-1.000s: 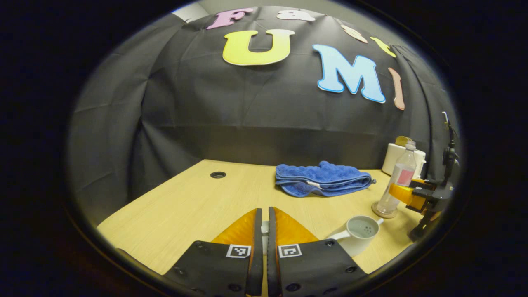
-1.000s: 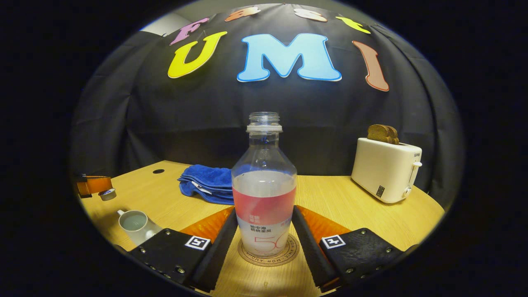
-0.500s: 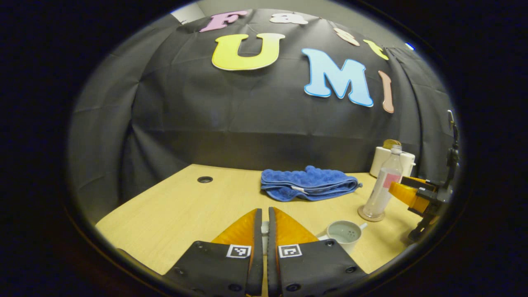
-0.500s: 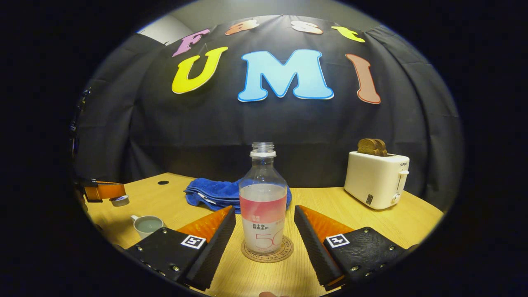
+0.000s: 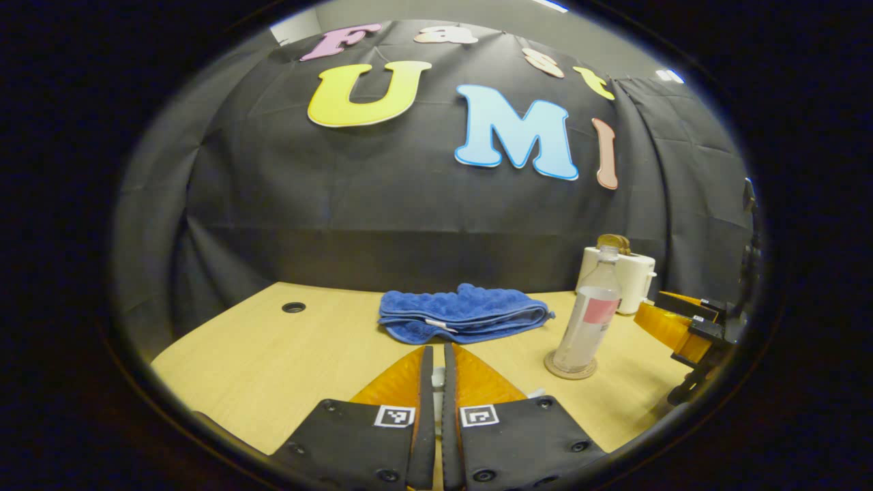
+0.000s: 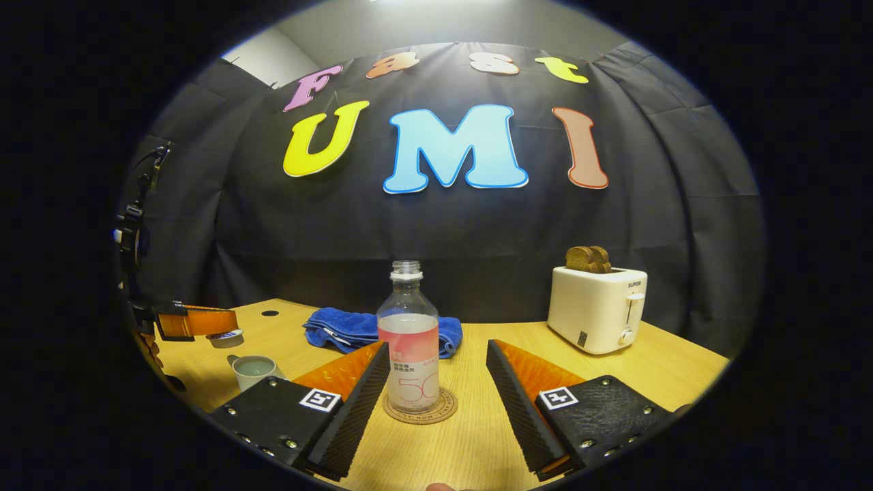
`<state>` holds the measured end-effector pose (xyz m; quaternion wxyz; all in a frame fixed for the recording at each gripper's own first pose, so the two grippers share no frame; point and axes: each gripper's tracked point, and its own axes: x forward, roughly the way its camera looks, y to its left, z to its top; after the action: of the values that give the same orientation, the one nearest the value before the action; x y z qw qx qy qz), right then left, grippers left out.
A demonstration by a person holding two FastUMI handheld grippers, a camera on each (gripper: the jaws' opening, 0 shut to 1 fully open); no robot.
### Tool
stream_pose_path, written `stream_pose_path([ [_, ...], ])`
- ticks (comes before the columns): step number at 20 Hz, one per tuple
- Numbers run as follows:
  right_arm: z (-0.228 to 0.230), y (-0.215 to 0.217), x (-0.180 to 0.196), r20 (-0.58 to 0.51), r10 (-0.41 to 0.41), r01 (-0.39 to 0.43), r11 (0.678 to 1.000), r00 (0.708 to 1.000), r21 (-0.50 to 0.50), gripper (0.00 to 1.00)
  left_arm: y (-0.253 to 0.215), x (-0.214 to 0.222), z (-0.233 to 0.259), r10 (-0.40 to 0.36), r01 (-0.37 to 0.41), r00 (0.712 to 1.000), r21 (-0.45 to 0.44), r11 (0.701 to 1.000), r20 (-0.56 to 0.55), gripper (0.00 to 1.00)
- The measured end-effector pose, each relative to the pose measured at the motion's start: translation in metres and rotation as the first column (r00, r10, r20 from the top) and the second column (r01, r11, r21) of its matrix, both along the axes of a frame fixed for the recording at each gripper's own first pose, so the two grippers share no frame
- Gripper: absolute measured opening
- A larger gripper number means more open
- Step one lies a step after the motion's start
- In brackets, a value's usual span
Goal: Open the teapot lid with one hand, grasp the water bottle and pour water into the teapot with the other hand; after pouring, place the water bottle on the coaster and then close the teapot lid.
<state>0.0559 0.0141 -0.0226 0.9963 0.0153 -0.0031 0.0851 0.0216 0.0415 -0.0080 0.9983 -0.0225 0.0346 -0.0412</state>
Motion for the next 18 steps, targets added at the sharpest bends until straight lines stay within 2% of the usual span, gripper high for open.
stream_pose_path([
  [11, 0.007, -0.023, -0.008, 0.015, -0.019, 0.018, 0.998, 1.0, 0.053, 0.9, -0.04, 0.008, -0.016, -0.034, 0.036, 0.999, 0.053, 0.998, -0.03, 0.11],
  [18, 0.005, -0.022, -0.009, 0.006, -0.014, 0.014, 0.998, 1.0, 0.067, 0.9, -0.04, 0.008, -0.021, -0.011, 0.013, 0.999, 0.081, 0.997, -0.031, 0.11],
])
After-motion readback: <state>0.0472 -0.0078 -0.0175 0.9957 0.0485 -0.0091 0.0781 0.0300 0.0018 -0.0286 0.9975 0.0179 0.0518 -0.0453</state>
